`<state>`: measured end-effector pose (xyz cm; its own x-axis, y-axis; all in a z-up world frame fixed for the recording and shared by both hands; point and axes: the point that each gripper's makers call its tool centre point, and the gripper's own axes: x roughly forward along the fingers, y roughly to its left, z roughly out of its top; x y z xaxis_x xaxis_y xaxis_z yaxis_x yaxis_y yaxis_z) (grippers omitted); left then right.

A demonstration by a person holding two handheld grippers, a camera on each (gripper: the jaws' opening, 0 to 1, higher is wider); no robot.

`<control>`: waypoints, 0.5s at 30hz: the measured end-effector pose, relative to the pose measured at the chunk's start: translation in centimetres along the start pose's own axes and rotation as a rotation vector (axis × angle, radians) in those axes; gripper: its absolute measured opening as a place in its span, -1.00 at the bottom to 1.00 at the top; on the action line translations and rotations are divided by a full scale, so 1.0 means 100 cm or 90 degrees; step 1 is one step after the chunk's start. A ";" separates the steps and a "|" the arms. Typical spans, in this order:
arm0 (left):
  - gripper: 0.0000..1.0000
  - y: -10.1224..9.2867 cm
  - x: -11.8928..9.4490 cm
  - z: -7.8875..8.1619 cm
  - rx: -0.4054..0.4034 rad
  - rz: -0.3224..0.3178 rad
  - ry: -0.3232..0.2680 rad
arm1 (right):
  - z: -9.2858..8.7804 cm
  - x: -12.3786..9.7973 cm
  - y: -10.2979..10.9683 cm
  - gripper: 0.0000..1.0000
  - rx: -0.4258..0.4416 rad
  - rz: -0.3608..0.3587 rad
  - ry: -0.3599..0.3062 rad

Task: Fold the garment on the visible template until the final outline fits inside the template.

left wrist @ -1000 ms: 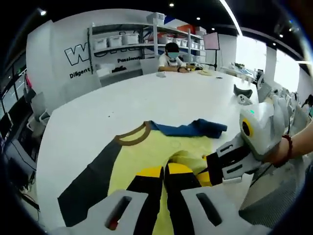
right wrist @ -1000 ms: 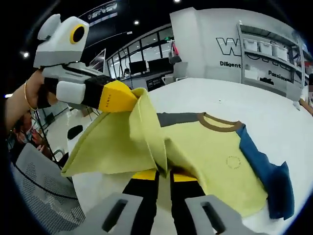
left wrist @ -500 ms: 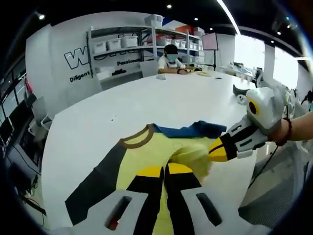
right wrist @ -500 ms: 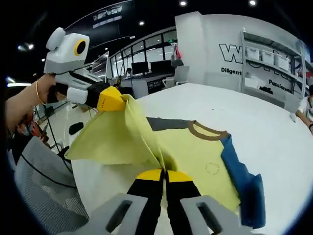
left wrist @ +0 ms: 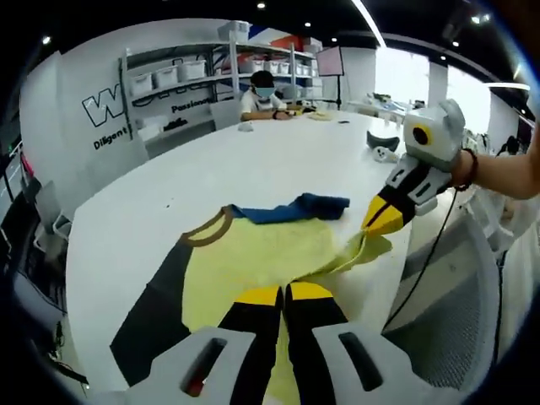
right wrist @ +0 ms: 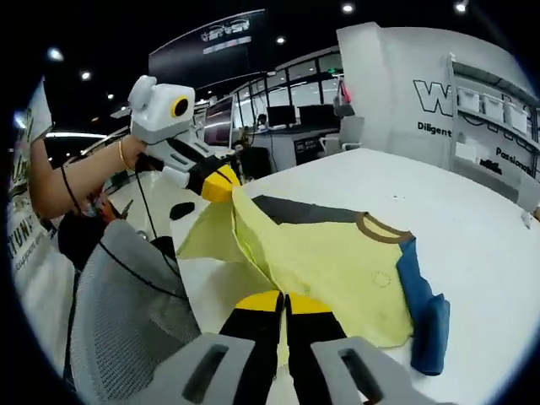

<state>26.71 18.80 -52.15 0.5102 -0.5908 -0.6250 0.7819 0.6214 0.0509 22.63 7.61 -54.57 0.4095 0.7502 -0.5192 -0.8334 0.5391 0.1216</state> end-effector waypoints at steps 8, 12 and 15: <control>-0.89 -0.035 -0.001 -0.031 0.028 -0.053 0.052 | -0.016 -0.018 0.018 -1.00 -0.041 0.038 0.054; -0.89 -0.053 0.003 -0.037 0.008 -0.083 0.048 | -0.026 -0.020 0.025 -1.00 -0.053 0.058 0.084; -0.89 -0.066 0.008 -0.051 0.016 -0.100 0.067 | -0.047 -0.021 0.036 -1.00 -0.045 0.094 0.132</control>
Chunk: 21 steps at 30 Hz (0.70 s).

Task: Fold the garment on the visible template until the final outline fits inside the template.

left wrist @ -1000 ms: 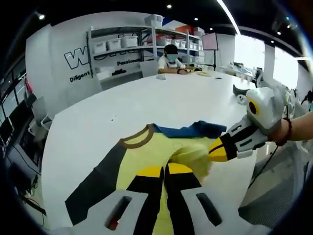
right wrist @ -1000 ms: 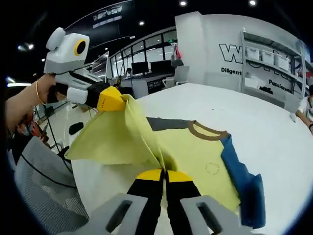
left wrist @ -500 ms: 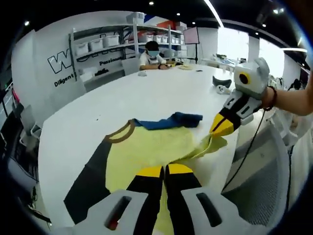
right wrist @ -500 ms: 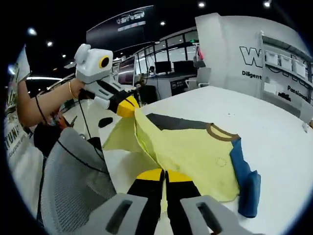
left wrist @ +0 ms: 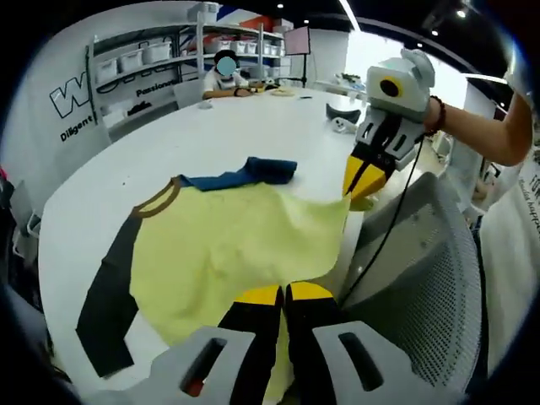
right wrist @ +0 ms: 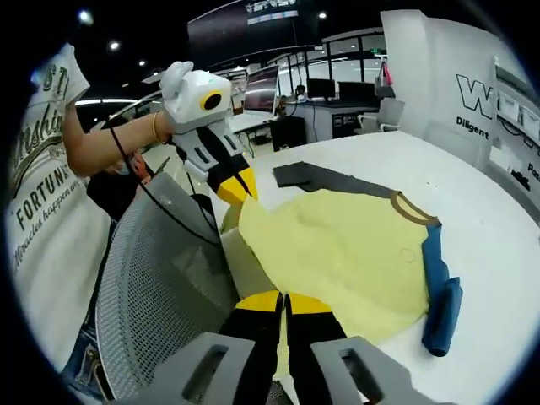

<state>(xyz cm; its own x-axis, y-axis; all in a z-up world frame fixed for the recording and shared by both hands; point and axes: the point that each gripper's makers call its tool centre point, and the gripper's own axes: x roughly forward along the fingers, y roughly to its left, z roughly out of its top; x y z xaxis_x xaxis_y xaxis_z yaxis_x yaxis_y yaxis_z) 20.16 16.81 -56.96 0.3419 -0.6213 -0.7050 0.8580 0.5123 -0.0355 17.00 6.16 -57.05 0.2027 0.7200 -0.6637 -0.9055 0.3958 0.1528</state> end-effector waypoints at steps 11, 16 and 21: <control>-0.89 -0.019 0.013 -0.039 -0.102 -0.045 0.027 | -0.052 0.014 0.002 -1.00 0.015 0.000 0.095; -0.90 -0.020 0.015 -0.050 -0.119 -0.048 0.046 | -0.055 0.014 0.004 -1.00 0.061 0.010 0.091; -0.91 -0.008 0.006 -0.050 -0.137 -0.015 0.025 | -0.048 0.008 0.002 -0.84 0.096 0.009 0.059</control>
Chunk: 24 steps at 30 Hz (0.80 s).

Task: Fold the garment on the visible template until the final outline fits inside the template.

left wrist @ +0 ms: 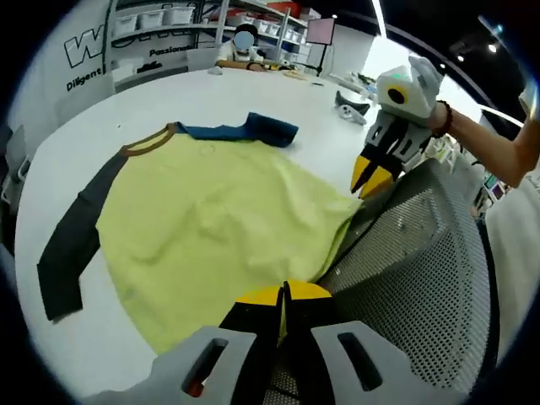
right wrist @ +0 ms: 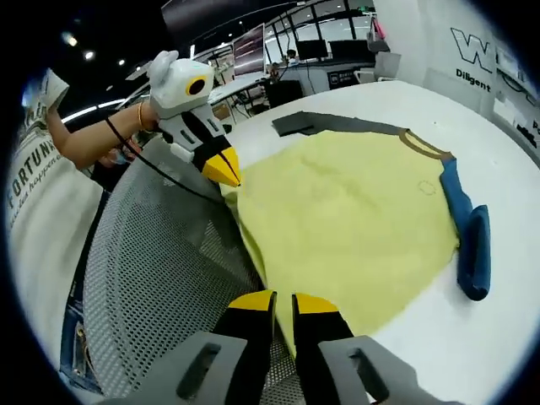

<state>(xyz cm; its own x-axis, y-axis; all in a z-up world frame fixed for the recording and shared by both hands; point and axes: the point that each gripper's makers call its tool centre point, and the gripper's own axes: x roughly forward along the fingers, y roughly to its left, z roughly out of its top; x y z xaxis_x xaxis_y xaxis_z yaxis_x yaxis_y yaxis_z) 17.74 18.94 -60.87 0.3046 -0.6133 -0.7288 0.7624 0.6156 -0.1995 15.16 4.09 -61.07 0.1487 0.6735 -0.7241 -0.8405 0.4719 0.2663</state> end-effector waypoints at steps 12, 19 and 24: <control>-0.22 0.046 -0.035 0.033 -0.083 0.081 -0.133 | 0.046 -0.026 -0.032 -0.13 0.063 -0.073 -0.131; 0.53 0.064 -0.044 0.054 -0.073 0.124 -0.189 | 0.063 -0.034 -0.054 0.19 0.062 -0.125 -0.165; 0.65 0.078 -0.047 0.069 -0.074 0.150 -0.212 | 0.077 -0.035 -0.065 0.34 0.056 -0.139 -0.178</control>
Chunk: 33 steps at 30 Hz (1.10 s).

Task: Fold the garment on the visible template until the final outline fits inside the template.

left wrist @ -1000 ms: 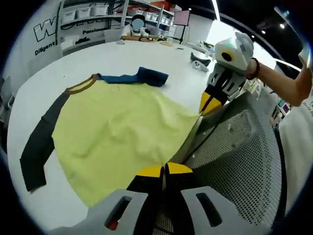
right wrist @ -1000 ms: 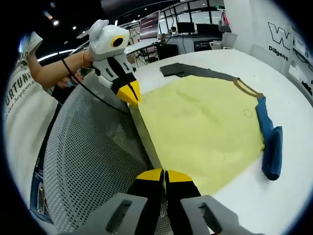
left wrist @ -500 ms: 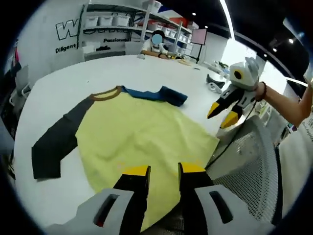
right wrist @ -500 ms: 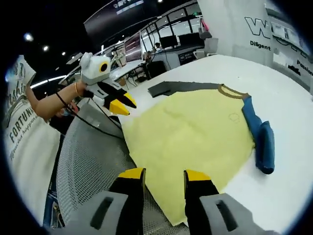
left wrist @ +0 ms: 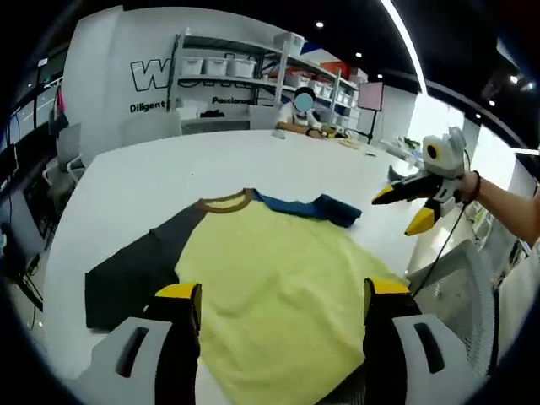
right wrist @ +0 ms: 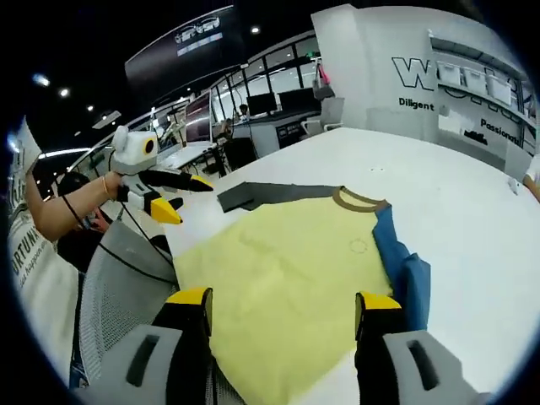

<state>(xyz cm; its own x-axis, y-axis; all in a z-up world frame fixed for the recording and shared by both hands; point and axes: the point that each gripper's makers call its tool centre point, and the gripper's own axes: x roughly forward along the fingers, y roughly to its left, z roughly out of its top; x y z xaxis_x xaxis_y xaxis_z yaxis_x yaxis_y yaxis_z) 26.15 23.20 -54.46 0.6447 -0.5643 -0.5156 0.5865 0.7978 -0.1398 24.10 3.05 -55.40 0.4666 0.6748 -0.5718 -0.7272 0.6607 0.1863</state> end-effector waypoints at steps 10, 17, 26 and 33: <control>0.87 0.029 0.010 0.019 -0.009 0.053 -0.016 | 0.021 0.013 -0.024 0.46 -0.008 -0.024 -0.012; 0.89 0.048 0.020 0.029 -0.017 0.075 -0.024 | 0.035 0.025 -0.048 0.42 -0.009 -0.051 -0.023; 0.89 0.082 0.039 0.030 -0.023 0.108 -0.014 | 0.052 0.047 -0.065 0.42 -0.031 -0.047 -0.041; 0.84 0.106 0.056 0.026 -0.031 0.133 0.002 | 0.052 0.069 -0.083 0.42 -0.024 -0.042 -0.029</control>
<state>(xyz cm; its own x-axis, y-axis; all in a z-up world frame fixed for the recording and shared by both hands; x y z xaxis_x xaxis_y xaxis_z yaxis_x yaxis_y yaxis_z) 37.24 27.89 -56.67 0.7483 -0.3849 -0.5403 0.4156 0.9068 -0.0704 35.99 3.90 -56.70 0.5352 0.6452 -0.5453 -0.7121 0.6918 0.1195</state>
